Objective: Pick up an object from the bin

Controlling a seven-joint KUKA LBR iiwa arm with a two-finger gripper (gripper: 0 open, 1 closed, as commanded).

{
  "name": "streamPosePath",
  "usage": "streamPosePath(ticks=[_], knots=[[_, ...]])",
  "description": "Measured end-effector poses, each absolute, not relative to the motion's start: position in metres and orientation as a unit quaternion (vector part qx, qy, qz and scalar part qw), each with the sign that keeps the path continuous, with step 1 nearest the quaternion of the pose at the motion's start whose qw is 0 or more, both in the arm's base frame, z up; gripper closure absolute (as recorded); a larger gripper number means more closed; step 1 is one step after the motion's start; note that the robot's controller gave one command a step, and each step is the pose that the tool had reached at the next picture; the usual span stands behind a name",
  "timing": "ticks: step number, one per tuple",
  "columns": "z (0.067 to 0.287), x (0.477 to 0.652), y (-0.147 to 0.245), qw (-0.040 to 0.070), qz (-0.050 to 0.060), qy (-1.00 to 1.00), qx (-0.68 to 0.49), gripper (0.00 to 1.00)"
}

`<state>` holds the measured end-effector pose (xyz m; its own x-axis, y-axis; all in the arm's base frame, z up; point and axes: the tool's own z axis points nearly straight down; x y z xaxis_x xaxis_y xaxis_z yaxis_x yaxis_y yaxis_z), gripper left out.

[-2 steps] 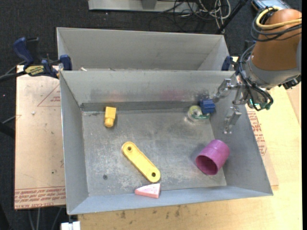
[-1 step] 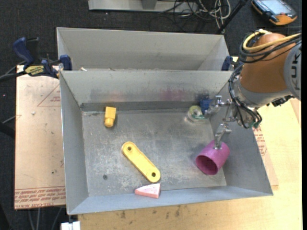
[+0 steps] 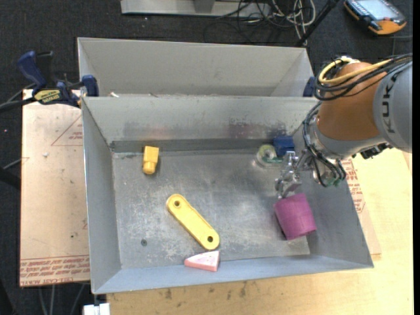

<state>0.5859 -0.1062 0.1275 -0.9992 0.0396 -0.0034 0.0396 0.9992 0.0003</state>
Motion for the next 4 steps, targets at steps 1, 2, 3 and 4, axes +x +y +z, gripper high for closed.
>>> streamPosePath(ticks=[1,2,3,4], knots=[[0.127,0.586,-0.106,0.001,0.0,1.0,0.019,0.0],[0.127,0.586,-0.106,0.001,0.0,1.0,0.019,0.0],[0.119,0.554,-0.109,0.002,0.001,1.0,-0.021,0.0],[0.114,0.533,-0.112,0.026,0.007,0.971,-0.236,1.0]])
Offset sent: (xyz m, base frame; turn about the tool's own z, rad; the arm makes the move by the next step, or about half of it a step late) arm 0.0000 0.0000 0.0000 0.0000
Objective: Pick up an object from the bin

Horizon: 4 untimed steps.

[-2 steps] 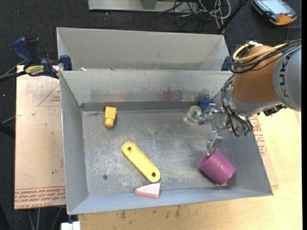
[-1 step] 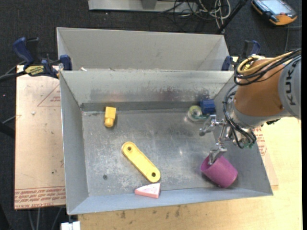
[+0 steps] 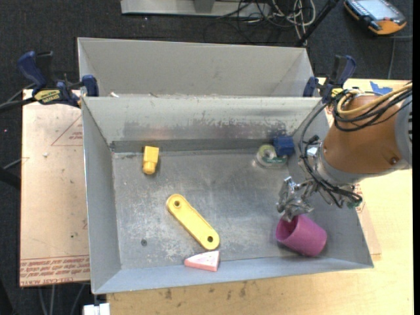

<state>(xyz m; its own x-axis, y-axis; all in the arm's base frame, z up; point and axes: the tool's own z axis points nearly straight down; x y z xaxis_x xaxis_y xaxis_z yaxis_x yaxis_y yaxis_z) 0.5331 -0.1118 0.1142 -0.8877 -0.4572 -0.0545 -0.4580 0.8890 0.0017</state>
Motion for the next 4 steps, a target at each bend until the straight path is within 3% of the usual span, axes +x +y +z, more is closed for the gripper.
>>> streamPosePath(ticks=[1,2,3,4], knots=[[0.1199,0.5421,-0.1097,0.044,0.003,0.971,-0.237,0.0],[0.1203,0.5423,-0.1106,0.044,0.002,0.97,-0.237,0.0],[0.1165,0.5385,-0.1149,0.024,0.002,0.972,-0.235,1.0],[0.1226,0.5462,-0.1146,0.038,-0.003,0.971,-0.235,0.0]])
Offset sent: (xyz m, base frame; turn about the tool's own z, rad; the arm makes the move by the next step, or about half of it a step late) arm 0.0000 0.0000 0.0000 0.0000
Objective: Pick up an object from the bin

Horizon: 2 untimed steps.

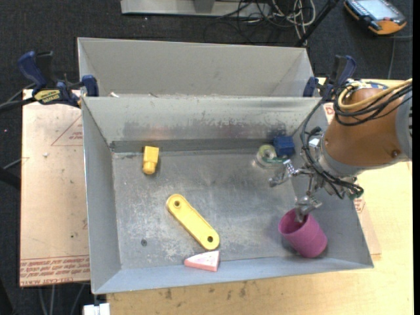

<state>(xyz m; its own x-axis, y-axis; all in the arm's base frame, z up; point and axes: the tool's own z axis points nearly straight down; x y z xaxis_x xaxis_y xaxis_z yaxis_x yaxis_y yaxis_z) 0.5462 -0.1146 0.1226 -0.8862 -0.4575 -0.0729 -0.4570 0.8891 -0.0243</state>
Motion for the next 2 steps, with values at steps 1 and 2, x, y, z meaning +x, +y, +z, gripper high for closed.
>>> streamPosePath(ticks=[1,2], knots=[[0.1081,0.5295,-0.1248,0.011,-0.001,0.973,-0.233,1.0],[0.1051,0.525,-0.1257,0.002,0.0,0.973,-0.233,0.0]])
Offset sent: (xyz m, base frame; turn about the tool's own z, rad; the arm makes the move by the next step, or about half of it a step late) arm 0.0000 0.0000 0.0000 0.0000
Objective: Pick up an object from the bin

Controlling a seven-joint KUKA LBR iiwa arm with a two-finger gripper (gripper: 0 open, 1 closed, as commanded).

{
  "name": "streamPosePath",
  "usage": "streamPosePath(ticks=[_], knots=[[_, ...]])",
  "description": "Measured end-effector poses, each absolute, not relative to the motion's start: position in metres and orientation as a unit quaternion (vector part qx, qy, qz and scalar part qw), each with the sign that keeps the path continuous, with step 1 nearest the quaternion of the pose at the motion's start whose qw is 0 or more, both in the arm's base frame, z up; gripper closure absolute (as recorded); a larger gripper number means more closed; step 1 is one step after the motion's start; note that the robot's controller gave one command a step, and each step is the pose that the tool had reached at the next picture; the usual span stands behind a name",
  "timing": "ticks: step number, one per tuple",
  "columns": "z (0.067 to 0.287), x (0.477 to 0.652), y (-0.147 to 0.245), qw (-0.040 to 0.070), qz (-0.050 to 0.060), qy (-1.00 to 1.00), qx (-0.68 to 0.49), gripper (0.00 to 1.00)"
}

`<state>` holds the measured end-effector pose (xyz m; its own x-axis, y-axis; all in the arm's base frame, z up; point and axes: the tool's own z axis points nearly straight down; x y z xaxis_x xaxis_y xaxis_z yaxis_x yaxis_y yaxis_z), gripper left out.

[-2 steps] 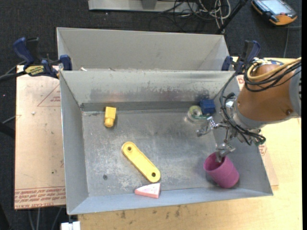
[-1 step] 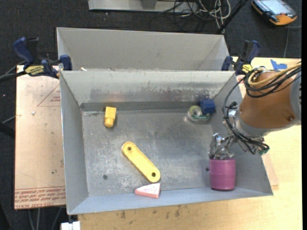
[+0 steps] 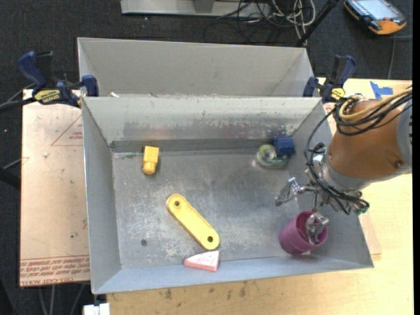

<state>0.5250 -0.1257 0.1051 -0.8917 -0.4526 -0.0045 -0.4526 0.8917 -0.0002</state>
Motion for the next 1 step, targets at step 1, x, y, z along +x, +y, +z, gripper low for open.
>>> streamPosePath(ticks=[1], knots=[[0.1054,0.5257,-0.1252,0.004,0.0,0.973,-0.233,1.0]])
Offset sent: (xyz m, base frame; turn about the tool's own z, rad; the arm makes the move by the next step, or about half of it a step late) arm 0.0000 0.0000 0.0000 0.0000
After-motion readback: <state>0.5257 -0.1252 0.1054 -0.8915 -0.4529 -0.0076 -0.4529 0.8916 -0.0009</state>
